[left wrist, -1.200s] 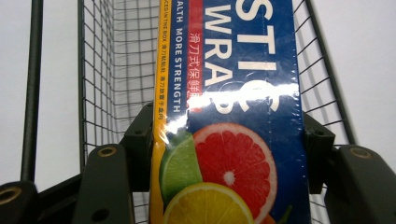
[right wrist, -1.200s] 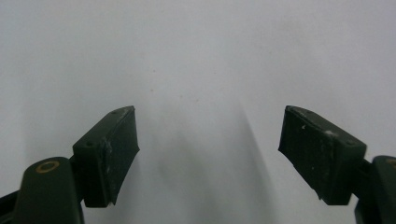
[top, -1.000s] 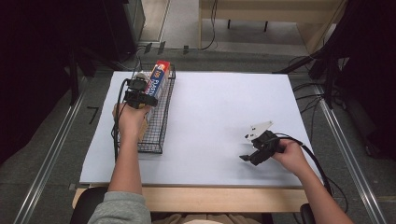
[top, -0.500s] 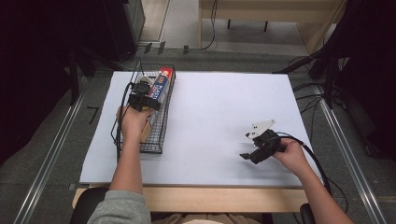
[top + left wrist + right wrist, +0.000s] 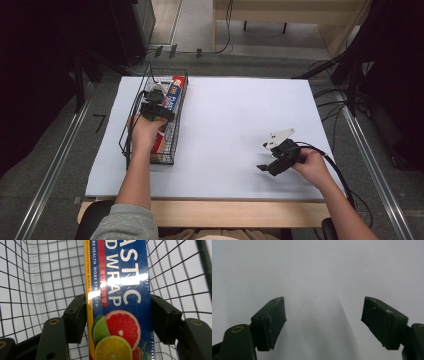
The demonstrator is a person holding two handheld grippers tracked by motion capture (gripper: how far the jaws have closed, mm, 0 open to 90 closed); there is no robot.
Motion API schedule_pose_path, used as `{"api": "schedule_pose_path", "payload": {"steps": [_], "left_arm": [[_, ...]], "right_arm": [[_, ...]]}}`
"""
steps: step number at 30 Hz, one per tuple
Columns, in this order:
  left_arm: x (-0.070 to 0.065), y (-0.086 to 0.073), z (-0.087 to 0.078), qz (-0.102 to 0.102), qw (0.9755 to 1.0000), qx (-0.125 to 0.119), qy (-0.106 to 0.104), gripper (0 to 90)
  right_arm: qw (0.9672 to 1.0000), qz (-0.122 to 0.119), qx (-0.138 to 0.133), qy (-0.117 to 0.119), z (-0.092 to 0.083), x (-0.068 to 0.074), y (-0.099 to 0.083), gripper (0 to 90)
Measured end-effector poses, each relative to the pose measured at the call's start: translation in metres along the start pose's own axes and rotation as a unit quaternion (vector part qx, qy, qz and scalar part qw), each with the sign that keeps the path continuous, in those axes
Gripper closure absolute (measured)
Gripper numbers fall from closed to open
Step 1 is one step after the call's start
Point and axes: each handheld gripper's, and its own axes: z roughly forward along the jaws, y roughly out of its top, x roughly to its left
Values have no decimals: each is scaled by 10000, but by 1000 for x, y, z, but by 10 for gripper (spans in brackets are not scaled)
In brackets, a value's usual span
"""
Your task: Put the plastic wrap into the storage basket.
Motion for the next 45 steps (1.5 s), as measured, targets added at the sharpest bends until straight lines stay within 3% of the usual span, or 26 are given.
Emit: {"api": "schedule_pose_path", "payload": {"steps": [2, 5, 8, 12, 16, 21, 25, 27, 30, 33, 37, 39, 44, 45], "left_arm": [[2, 0, -3, -87, 9999, -56, -122, 368], [2, -1, -6, -45, 9998, -106, -169, 343], [2, -1, -21, -65, 9992, -311, -244, 349], [-5, -1, -42, 154, 9981, -412, -432, 344], [-15, -7, -57, 413, 9947, -518, -792, 322], [-26, -19, -67, 746, 9891, -628, -1099, 327], [-39, -29, -73, 1065, 9853, -678, -1151, 317], [-46, -38, -78, 1258, 9809, -851, -1215, 326], [-60, -49, -82, 1524, 9736, -822, -1487, 326], [-75, -58, -84, 1846, 9636, -815, -1755, 324], [-97, -69, -79, 2346, 9504, -855, -1853, 311], [-107, -73, -75, 2506, 9464, -891, -1833, 311], [-127, -83, -65, 2849, 9303, -775, -2175, 291], [-130, -85, -63, 2863, 9280, -759, -2258, 288]], "right_arm": [[10000, 12, 19, 1, 0, 0, -1, 203], [10000, 21, -18, -13, -1, 0, -2, 203], [10000, 46, -36, -24, -2, 0, -2, 202], [10000, 30, -27, 0, -2, 0, -2, 202], [10000, 75, -40, 20, -1, 0, -2, 202], [9999, 110, -89, 34, -3, 0, -2, 202], [9998, 152, -127, 42, -5, 1, -2, 201], [9996, 212, -187, 69, -6, 1, -2, 201], [9984, 434, -327, 168, -8, 1, 1, 200], [9983, 412, -362, 192, -10, 2, 2, 200], [9986, 376, -328, 152, -10, 3, 1, 200], [9987, 367, -326, 158, -9, 3, 1, 200], [9988, 355, -297, 172, -8, 3, 2, 200], [9988, 354, -297, 178, -8, 3, 2, 200]]}}
